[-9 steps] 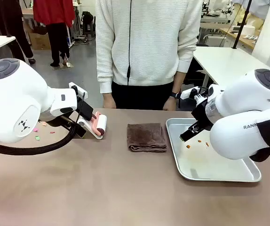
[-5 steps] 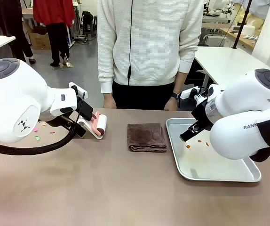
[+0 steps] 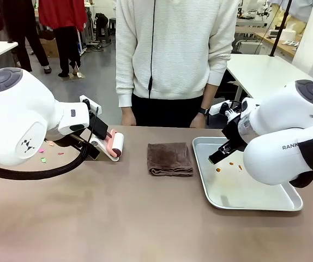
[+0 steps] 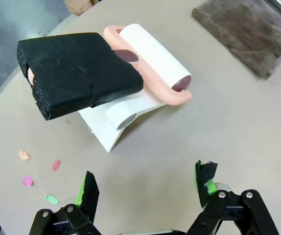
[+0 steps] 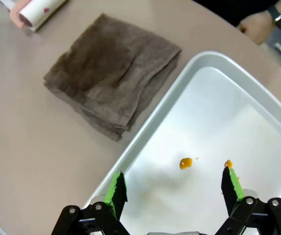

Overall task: Clean the surface of the table.
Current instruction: Hold the Lint Roller with your left hand and the towel with your right hand.

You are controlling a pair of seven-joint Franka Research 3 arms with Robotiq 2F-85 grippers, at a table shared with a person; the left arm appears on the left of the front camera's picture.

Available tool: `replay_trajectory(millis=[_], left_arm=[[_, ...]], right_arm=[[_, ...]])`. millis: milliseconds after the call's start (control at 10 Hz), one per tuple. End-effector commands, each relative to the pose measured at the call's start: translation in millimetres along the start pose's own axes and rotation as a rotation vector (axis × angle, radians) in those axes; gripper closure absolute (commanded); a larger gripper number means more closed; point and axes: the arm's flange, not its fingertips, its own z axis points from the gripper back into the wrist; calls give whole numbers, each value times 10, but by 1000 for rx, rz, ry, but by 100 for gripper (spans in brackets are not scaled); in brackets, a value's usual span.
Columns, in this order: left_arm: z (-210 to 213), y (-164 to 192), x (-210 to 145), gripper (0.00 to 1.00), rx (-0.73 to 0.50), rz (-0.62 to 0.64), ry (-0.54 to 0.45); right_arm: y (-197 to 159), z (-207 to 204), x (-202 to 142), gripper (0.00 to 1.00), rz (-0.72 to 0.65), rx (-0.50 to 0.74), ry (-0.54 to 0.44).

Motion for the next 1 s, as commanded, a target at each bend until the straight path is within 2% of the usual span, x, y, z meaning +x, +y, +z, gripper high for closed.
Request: replay_trajectory(millis=[0, 400, 500, 600, 700, 900], left_arm=[[1, 0, 0, 0, 0, 0, 0], [0, 0, 0, 0, 0, 0, 0], [113, 9, 49, 0, 21, -39, 35], [271, 27, 185, 0, 94, -57, 167], [425, 49, 357, 0, 159, -6, 235], [752, 42, 722, 0, 372, 245, 240]], right_arm=[[-1, 0, 0, 0, -1, 0, 0], [0, 0, 0, 0, 0, 0, 0], [-9, 97, -53, 0, -24, 24, -8], [-37, 242, -142, 0, -110, 103, -27], [-74, 374, -282, 0, -205, 220, -48], [-178, 642, -602, 0, -447, 398, -133]])
